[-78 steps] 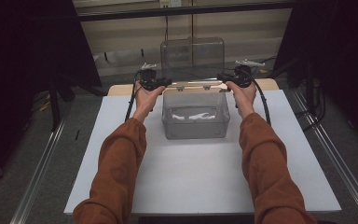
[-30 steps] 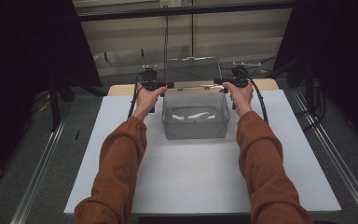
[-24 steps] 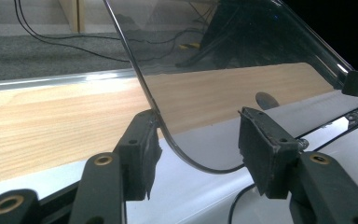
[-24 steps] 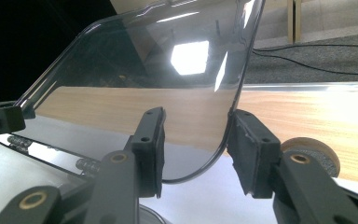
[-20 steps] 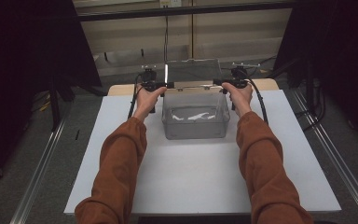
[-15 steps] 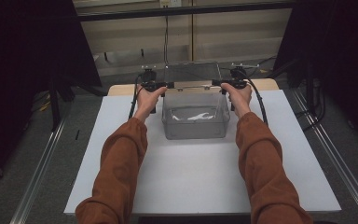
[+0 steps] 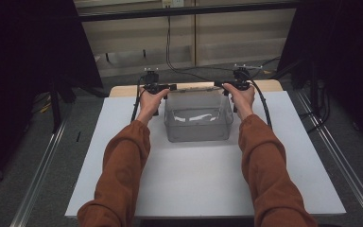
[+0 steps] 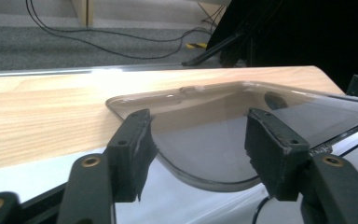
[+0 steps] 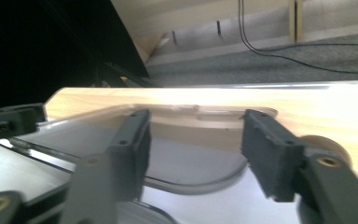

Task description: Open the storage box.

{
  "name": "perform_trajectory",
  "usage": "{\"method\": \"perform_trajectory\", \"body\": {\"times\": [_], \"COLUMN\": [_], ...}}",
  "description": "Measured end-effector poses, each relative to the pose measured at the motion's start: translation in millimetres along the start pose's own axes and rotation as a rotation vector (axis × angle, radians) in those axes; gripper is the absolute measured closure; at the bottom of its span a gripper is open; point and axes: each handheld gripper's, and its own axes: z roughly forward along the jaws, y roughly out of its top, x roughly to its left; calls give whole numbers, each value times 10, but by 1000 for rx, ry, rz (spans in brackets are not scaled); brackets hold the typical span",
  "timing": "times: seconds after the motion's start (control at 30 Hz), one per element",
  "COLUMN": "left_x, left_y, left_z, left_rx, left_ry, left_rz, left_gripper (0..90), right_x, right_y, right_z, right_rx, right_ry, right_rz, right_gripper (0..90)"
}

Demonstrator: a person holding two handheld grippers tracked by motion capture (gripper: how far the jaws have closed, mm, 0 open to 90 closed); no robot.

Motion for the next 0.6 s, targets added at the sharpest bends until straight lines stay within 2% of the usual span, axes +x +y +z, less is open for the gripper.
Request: {"method": "perform_trajectory", "body": {"times": [0.07,0.17,0.2,0.3,0.37,0.47,0.53,0.6], "left_x": [-6,1,8,14,5,-25,-51,-90], "left_y": [-3,2,9,30,20,7,8,-23], "left_z": [3,-23,-42,-105,-153,-210,-254,-294], "left_rx": [-10,-29,-35,-60,-93,-90,-98,-136], "left_ry": [15,33,35,33,14,26,13,1], "left_rz": [12,43,59,95,102,141,131,132], "left_gripper": [317,263,237,209,182,141,116,107], "right_x": [37,83,105,128,140,140,130,126], "right_y": [-1,12,23,27,15,-14,-27,-55], "right_z": [3,-10,-32,-64,-105,-170,-216,-261], "right_rx": [-15,-42,-45,-57,-80,-103,-117,-127], "right_ry": [-20,-15,-19,-21,-18,-34,-28,-29], "right_rz": [-23,-50,-79,-108,-131,-171,-180,-201], "right_gripper": [351,312,292,241,219,144,116,94]}}
